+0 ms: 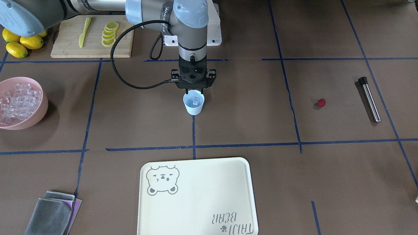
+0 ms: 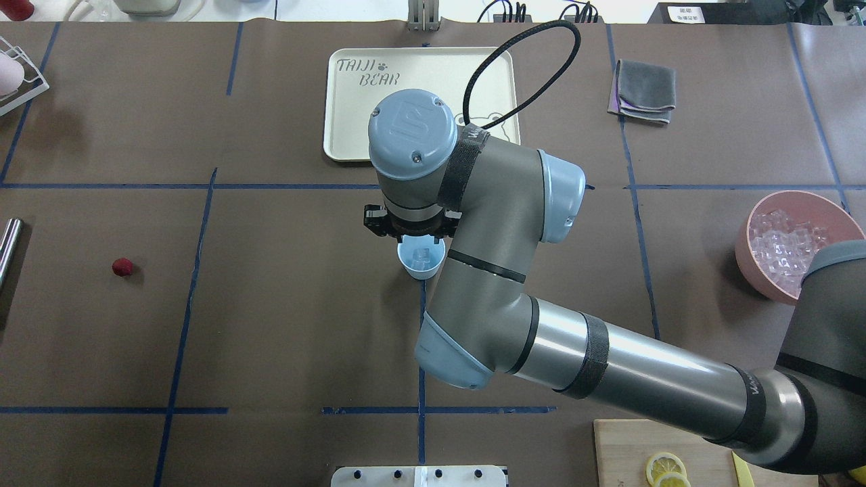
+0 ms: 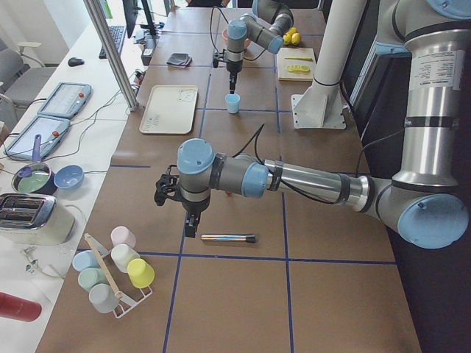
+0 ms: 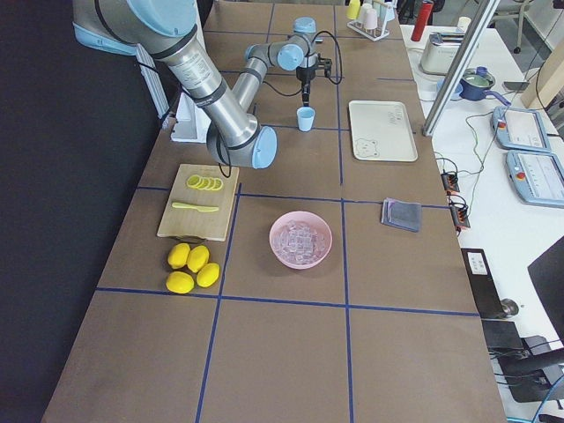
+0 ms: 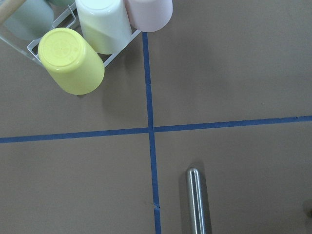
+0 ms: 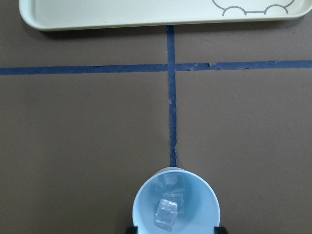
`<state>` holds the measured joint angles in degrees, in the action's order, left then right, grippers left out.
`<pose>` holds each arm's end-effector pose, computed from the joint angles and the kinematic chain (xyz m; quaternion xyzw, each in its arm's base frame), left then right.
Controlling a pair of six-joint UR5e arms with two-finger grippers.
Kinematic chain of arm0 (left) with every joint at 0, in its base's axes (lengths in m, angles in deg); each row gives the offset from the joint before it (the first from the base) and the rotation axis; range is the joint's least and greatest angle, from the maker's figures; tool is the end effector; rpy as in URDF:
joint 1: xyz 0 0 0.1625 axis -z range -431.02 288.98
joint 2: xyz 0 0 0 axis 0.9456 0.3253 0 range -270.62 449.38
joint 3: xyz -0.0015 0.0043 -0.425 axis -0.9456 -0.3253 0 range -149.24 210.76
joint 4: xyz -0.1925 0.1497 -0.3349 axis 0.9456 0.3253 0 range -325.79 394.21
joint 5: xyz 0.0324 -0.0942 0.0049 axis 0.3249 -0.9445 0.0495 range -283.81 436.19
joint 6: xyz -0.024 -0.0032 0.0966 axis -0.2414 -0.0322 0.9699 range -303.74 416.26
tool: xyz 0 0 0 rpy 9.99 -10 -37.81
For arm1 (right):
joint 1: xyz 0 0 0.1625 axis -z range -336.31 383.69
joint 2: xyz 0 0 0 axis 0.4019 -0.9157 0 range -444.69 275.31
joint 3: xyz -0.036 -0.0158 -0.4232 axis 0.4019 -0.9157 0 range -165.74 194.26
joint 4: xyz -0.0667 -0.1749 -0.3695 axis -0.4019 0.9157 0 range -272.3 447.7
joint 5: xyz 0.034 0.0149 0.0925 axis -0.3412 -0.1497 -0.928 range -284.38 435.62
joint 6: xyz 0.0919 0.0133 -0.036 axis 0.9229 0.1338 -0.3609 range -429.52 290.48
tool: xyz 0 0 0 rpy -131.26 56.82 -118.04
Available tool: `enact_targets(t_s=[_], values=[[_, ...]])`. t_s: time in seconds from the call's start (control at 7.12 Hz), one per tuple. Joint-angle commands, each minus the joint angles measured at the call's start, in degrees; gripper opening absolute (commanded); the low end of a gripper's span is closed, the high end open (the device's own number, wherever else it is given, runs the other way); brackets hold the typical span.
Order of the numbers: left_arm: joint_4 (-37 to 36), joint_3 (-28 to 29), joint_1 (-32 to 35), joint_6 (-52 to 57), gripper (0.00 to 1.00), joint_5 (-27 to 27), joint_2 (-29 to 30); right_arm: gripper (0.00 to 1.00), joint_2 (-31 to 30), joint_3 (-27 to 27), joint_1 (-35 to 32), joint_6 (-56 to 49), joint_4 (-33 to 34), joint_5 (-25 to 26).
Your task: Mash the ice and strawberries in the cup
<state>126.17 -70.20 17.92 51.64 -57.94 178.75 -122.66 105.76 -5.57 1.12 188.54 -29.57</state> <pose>-0.0548 -0.4949 0.5658 0.0805 0.3779 0.0116 0.9223 -0.5639 -0.4390 0.1117 0.0364 -0.3794 0.0318 0.9240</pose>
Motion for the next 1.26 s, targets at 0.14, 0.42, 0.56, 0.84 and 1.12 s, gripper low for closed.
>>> enact_targets(t_s=[0.14,0.42,0.56,0.84,1.12], values=[[3.11,-1.95,-6.73,-9.21,1.00,0.27,-0.07,0.99,-0.43,2.09,-1.05,-0.07,0.15,-0.02],[13.27,-3.02,-13.23,-25.69,1.00,1.84,-1.03,0.99,-1.23,3.51,-4.03,-1.20,0.50,-0.80],[20.20,-3.80,-19.10,-34.48,1.00,7.33,-3.12,0.99,-3.75,6.12,-5.88,-1.99,0.50,-1.07],[22.82,-8.01,-28.87,-47.09,1.00,14.22,-4.73,0.99,-11.47,12.01,-11.58,-11.35,0.50,-5.18],[26.04,-9.52,-41.23,-59.81,1.00,24.63,-4.73,0.99,-16.67,15.01,-15.55,-19.71,0.24,-6.26]])
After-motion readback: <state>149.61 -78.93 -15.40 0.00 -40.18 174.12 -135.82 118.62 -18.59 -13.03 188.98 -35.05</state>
